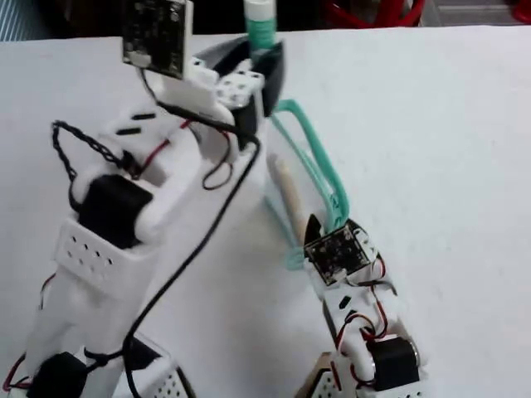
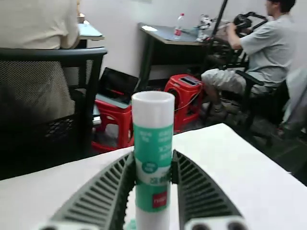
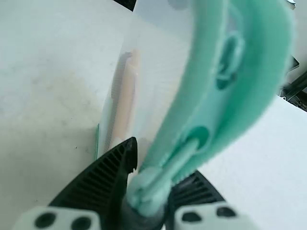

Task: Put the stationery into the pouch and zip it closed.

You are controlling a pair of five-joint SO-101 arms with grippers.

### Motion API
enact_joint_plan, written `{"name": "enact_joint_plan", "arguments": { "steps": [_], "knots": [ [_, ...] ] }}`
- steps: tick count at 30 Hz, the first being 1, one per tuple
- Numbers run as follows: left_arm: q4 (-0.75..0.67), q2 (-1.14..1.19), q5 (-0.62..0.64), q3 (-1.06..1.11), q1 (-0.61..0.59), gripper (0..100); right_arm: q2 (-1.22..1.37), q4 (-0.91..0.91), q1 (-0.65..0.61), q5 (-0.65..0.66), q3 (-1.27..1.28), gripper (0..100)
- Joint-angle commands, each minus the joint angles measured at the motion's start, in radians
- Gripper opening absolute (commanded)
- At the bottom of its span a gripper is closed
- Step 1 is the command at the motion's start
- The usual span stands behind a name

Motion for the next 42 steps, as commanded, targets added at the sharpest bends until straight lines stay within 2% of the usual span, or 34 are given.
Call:
{"name": "enact_joint_plan", "arguments": {
  "steps": [1, 11, 19, 28, 32, 36, 37, 42],
  "knots": [
    [-0.041, -0.031, -0.008, -0.041, 0.090, 3, 0.005, 0.004, 0.013, 0.014, 0.038, 1.8],
    [-0.166, -0.031, -0.006, 0.207, 0.061, 3, 0.005, 0.002, 0.013, 0.014, 0.037, 1.8],
    [-0.367, -0.041, -0.008, 0.400, 0.042, 3, 0.004, 0.001, 0.013, 0.014, 0.035, 1.8],
    [-0.367, -0.041, -0.008, 0.436, 0.012, 3, 0.004, 0.001, 0.013, 0.014, 0.035, 1.8],
    [-0.281, -0.044, 0.021, 0.417, 0.012, 8, 0.004, 0.001, 0.013, 0.014, 0.035, 1.8],
    [-0.110, -0.061, 0.227, 0.353, 0.015, 23, 0.004, 0.001, 0.013, 0.014, 0.035, 1.8],
    [-0.081, -0.067, 0.242, 0.334, 0.012, 25, 0.004, 0.001, 0.013, 0.014, 0.035, 1.8],
    [0.002, -0.101, 0.147, 0.282, 0.001, 25, 0.004, 0.001, 0.013, 0.014, 0.035, 1.8]
  ]
}}
